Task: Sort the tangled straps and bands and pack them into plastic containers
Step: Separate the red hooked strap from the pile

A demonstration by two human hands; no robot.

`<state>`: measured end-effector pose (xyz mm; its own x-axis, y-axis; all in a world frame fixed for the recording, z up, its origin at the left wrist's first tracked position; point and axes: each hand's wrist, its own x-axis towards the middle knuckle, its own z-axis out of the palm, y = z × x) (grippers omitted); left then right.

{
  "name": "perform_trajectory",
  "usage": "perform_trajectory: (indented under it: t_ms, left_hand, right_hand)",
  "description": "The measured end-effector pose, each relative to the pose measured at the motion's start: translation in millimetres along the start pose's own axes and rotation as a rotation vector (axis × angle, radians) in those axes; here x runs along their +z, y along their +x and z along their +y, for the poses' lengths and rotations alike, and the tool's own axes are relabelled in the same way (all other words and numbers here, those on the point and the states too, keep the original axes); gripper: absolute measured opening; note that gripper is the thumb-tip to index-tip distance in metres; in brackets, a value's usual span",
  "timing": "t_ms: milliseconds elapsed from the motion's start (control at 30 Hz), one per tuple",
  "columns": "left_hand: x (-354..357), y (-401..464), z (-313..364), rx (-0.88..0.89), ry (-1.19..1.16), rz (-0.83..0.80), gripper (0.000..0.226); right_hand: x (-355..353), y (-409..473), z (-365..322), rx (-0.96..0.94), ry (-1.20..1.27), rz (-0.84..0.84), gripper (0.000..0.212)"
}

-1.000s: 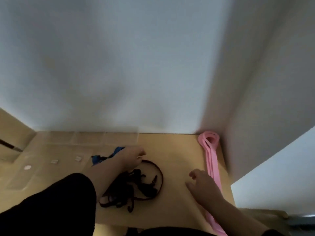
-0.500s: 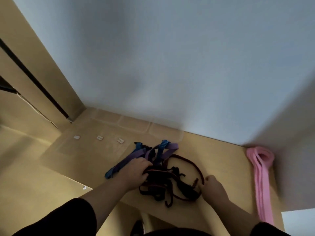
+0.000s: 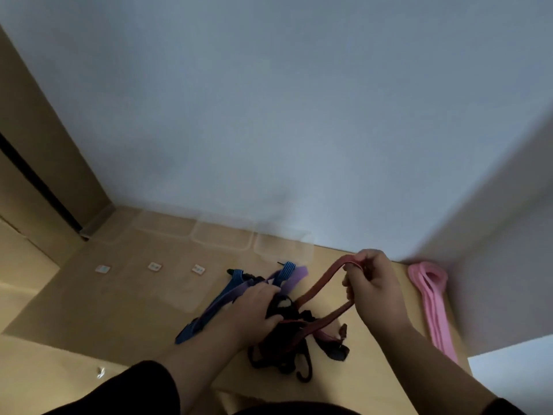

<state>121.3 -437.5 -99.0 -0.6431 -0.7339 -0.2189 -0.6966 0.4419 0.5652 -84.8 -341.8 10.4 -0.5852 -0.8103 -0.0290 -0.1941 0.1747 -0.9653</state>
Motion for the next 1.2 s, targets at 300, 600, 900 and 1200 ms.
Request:
perform_trajectory:
  t_ms: [300,600,900,1200]
  left_hand:
    - [-67,11,90,0.158,-0.517,-0.09,0.036]
    - [-54,26,84,0.067,-0.393,-0.021,0.025]
    - [-46,36,91,-0.172,-1.087,-0.033,0.042]
    - [-48,35,103,-0.206,-1.499,0.044,0.03]
  right_hand:
    - [11,-12,-93,-0.275,0.082,-0.067,0.021]
    - [-21,-9,-132,-0.373,0.315,0.184,0.029]
    - [-27,-5,-39,0.069,-0.378,-0.212,0.009]
    - [13,-24,17,0.201,-0.266,-0.515,0.041]
